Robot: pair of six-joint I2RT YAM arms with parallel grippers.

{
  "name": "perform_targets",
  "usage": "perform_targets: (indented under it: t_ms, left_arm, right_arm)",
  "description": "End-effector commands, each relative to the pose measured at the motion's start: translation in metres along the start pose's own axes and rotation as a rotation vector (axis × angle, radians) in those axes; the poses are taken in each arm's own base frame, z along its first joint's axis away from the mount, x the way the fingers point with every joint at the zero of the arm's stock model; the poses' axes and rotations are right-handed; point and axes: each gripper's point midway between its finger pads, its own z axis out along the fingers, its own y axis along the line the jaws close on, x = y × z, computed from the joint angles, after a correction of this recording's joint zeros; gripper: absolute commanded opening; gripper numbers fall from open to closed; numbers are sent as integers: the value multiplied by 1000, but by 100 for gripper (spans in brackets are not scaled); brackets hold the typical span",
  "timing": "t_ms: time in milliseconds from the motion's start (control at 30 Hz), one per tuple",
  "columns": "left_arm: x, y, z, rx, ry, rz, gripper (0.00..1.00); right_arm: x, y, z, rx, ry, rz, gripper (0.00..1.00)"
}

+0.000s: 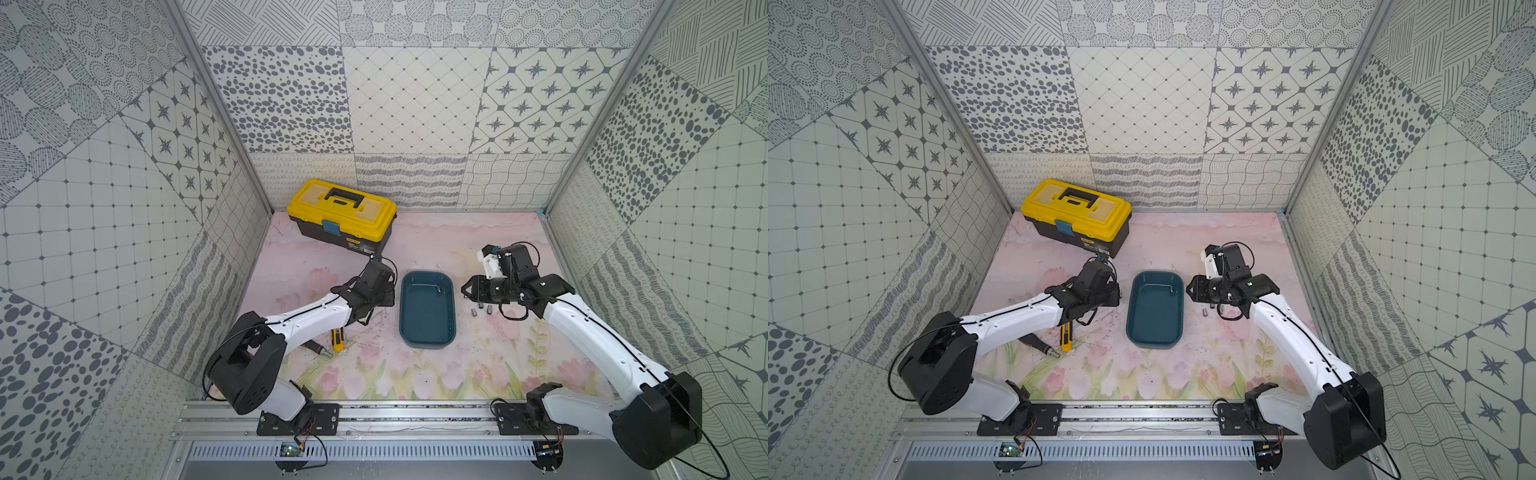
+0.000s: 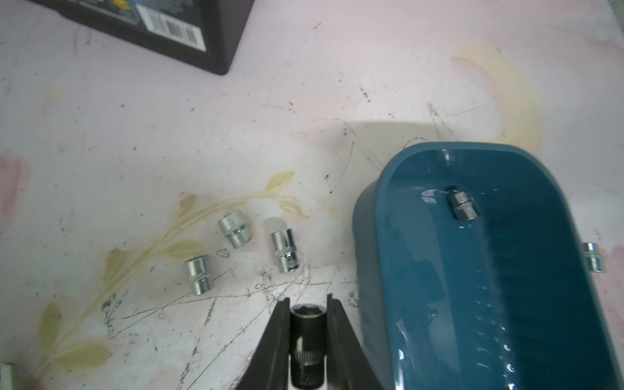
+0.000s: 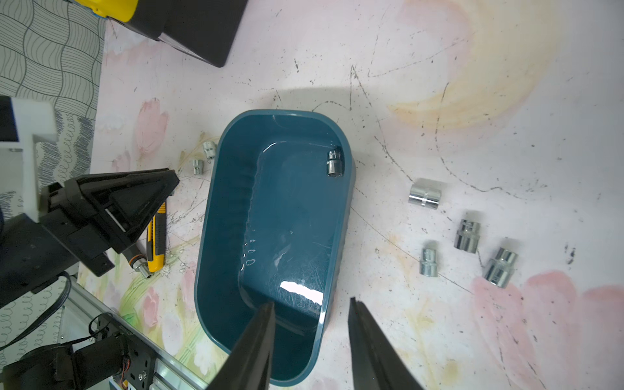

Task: Take out the socket from the storage box
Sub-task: Place the socket head at the center of the board.

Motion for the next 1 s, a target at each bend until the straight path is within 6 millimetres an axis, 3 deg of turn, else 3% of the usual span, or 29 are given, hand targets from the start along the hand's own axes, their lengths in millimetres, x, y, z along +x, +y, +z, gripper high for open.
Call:
perform_targets:
  t_ms: [0,333,967]
  left_arm:
    - [9,26,7,-76,-24,-93,9]
    - [26,40,26,-111,15,-113,10]
    - [26,31,45,-79,27,-116,14]
  right_arm:
    - [-12,7,-3,9,-31,-20,41]
    - [-11,12,-1,44,-26,-25,41]
    - [-9,36,18,59,-7,-88,41]
